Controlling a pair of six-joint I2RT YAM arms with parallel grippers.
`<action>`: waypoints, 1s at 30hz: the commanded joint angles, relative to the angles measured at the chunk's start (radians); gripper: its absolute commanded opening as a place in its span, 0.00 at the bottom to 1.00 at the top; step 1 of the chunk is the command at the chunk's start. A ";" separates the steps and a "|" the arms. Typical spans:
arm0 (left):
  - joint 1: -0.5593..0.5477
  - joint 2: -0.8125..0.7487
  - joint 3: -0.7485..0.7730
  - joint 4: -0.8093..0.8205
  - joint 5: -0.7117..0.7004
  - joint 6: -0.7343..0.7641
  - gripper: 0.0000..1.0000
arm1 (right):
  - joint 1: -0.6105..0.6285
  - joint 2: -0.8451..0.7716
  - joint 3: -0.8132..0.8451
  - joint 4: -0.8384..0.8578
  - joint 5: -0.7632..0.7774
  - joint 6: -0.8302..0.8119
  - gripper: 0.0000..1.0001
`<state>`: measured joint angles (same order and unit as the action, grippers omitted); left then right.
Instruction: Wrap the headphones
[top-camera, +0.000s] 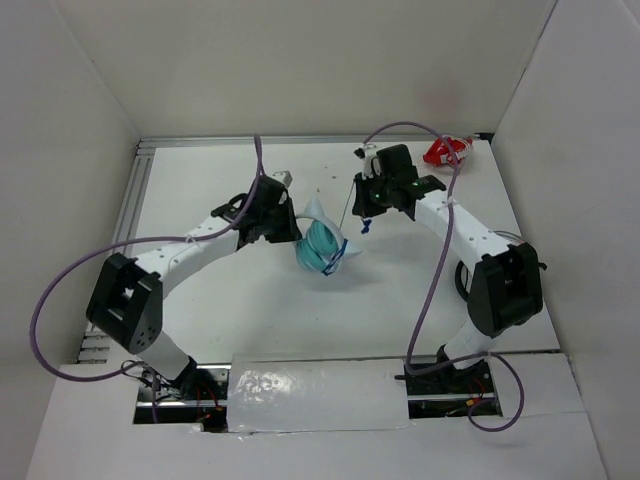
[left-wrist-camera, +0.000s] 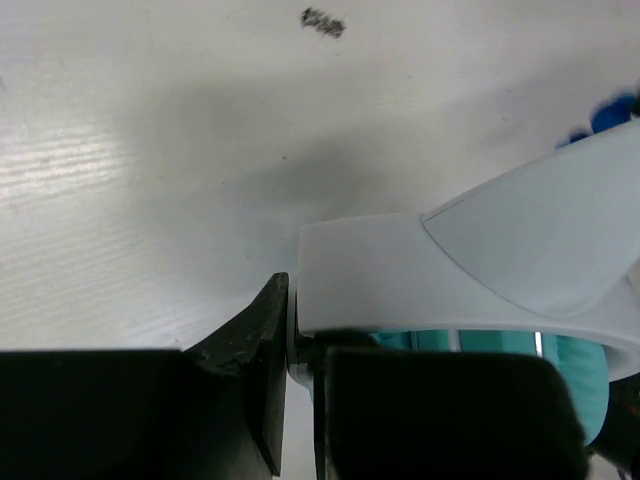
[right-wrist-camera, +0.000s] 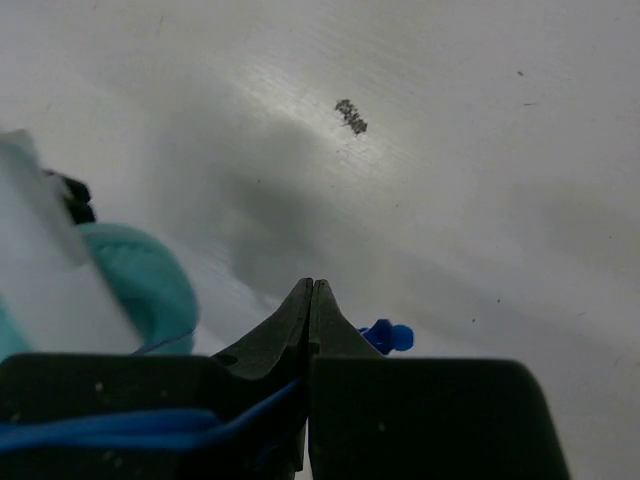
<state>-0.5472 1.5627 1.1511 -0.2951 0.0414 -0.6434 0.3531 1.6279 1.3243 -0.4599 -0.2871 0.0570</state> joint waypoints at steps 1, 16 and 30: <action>-0.010 0.078 0.071 -0.199 -0.101 -0.024 0.00 | 0.064 -0.129 0.056 -0.011 0.138 -0.019 0.00; 0.081 0.234 0.164 -0.346 -0.101 -0.237 0.00 | 0.326 -0.454 -0.103 0.020 0.112 -0.103 0.00; 0.179 0.096 0.045 -0.187 0.129 -0.331 0.00 | 0.469 -0.369 -0.157 0.144 -0.176 -0.102 0.00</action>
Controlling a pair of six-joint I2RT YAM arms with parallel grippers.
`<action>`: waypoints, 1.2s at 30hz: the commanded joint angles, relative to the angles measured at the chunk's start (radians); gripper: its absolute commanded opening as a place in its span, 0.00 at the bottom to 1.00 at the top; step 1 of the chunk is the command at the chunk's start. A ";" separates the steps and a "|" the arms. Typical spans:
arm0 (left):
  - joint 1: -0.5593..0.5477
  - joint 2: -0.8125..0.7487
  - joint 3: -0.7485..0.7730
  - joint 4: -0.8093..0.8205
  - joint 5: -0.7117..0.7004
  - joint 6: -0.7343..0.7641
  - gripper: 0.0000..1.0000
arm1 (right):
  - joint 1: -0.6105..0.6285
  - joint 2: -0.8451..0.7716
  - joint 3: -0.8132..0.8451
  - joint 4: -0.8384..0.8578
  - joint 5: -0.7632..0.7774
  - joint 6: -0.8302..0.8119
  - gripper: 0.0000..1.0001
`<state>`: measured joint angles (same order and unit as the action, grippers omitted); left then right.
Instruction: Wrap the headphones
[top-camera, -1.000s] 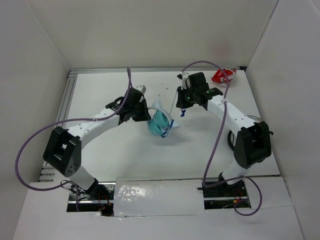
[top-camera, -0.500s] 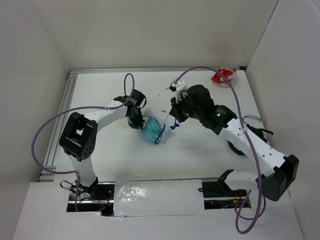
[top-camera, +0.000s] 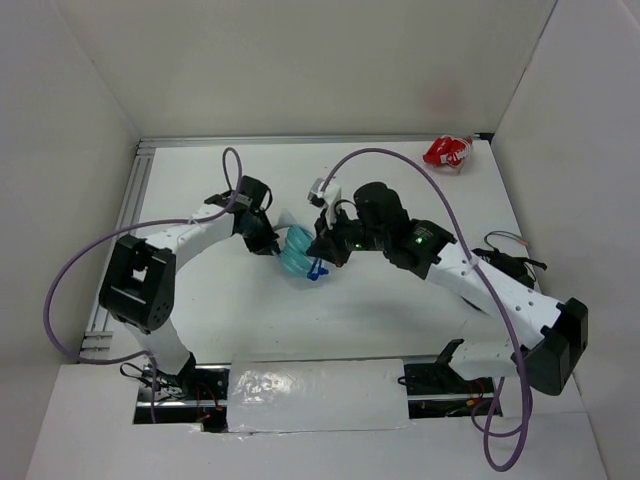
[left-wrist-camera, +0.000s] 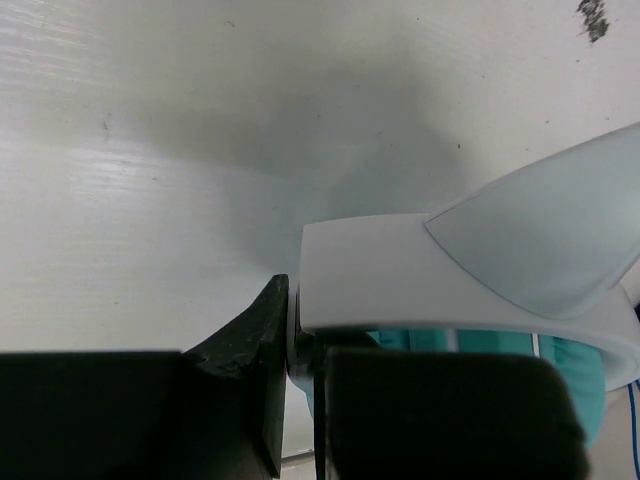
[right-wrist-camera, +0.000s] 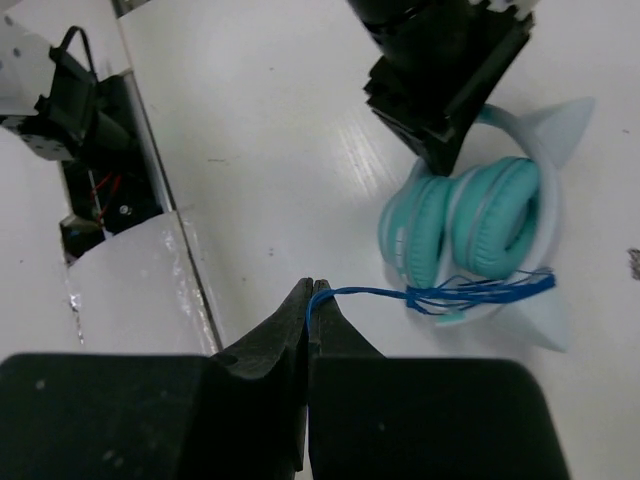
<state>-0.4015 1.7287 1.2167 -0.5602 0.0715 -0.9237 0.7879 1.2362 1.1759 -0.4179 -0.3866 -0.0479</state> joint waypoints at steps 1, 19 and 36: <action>0.042 -0.087 -0.037 0.104 0.117 -0.058 0.00 | 0.045 0.028 -0.016 0.128 -0.087 0.000 0.00; 0.299 -0.178 0.037 0.246 0.573 -0.038 0.00 | 0.191 0.141 -0.211 0.326 0.115 -0.139 0.00; 0.314 -0.362 0.109 0.276 0.660 -0.030 0.00 | 0.252 -0.200 -0.481 0.731 0.267 -0.081 1.00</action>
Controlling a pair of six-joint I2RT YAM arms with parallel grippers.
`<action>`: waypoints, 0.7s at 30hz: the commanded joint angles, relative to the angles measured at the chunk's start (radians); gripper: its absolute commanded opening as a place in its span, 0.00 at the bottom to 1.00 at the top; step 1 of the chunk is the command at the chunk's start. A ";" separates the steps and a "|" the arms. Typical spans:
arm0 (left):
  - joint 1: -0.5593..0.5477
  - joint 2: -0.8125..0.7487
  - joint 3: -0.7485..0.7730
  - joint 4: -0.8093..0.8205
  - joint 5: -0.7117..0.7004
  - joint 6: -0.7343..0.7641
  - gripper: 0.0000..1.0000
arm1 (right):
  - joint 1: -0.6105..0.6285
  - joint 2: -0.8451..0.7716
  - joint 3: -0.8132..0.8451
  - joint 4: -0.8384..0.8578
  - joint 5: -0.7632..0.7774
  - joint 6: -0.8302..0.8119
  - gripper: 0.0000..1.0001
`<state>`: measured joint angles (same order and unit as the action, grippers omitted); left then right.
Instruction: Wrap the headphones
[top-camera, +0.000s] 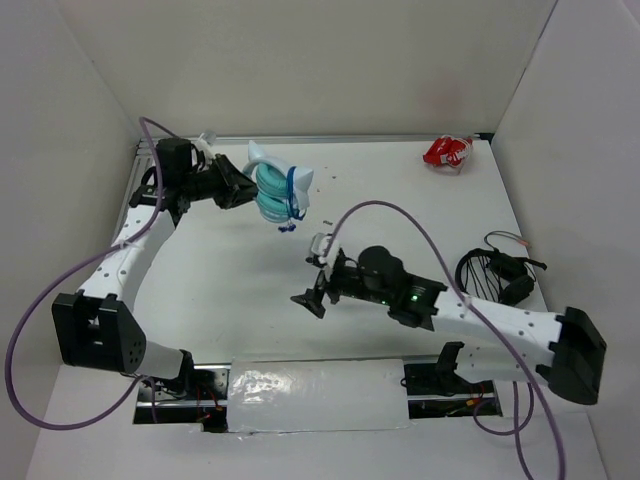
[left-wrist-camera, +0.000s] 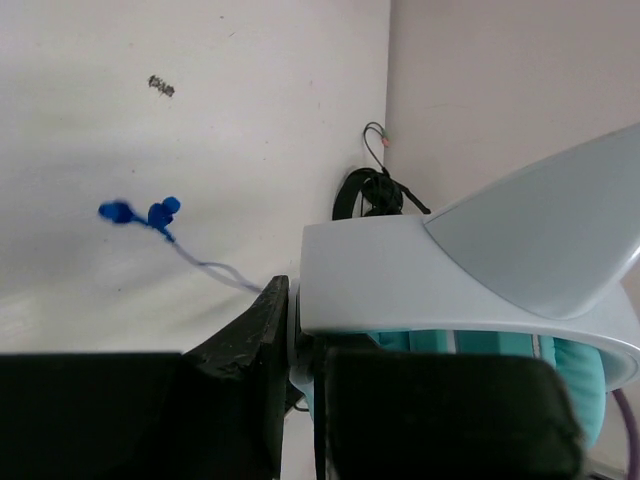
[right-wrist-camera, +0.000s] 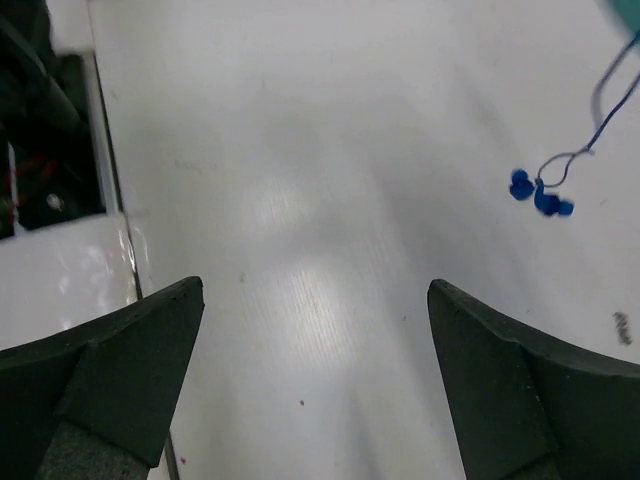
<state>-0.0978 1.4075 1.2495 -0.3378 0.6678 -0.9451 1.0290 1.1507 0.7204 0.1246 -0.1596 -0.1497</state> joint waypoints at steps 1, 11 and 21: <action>0.013 -0.045 0.096 0.043 0.067 -0.003 0.00 | 0.013 -0.173 -0.059 0.208 0.070 0.069 1.00; 0.013 -0.110 0.240 -0.030 0.067 0.055 0.00 | -0.112 -0.226 -0.107 0.306 0.270 0.271 0.95; 0.012 -0.153 0.274 -0.058 0.059 0.094 0.00 | -0.050 -0.141 -0.239 0.556 -0.080 0.036 1.00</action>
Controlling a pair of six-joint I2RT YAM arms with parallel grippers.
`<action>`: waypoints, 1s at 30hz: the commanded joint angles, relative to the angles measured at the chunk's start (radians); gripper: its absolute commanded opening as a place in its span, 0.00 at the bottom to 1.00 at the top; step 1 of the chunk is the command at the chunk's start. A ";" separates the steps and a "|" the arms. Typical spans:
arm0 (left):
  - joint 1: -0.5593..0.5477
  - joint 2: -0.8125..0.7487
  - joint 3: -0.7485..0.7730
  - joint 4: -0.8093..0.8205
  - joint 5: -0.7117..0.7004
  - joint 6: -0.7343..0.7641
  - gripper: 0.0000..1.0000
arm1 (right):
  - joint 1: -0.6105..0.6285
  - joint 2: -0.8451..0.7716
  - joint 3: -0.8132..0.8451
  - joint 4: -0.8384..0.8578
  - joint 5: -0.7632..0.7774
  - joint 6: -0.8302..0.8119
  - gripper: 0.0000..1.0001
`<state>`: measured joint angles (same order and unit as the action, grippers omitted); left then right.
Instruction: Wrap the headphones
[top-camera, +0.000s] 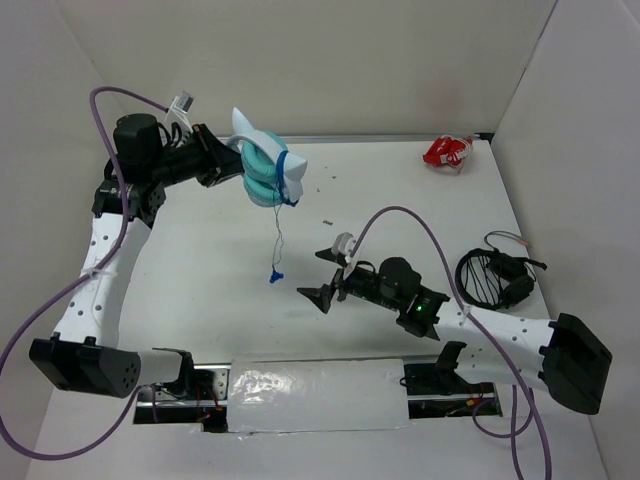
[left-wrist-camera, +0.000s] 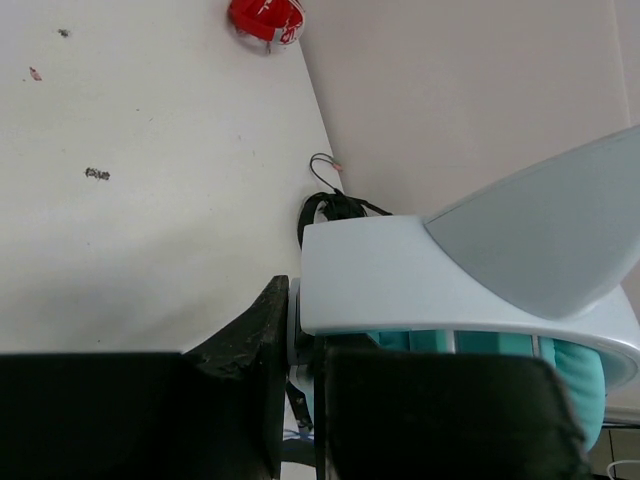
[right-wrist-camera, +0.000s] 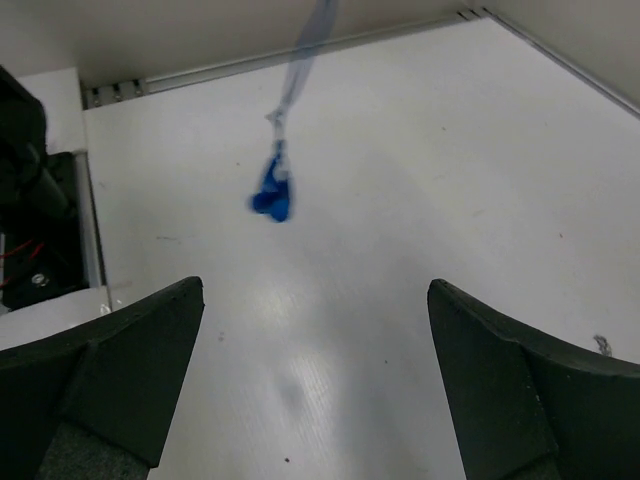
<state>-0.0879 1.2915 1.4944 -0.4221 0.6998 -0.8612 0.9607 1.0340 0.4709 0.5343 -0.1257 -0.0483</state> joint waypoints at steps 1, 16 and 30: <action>0.002 -0.043 0.024 0.026 0.024 0.013 0.00 | 0.018 -0.034 0.003 0.167 -0.136 -0.065 1.00; -0.007 -0.070 -0.019 0.118 0.179 0.008 0.00 | 0.029 0.187 0.117 0.220 -0.072 -0.177 1.00; -0.018 -0.159 -0.040 0.108 0.144 0.042 0.00 | -0.014 0.476 0.195 0.322 -0.180 -0.119 0.00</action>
<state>-0.1009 1.1843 1.4490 -0.3958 0.8124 -0.7982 0.9699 1.5375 0.6678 0.7933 -0.2752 -0.1707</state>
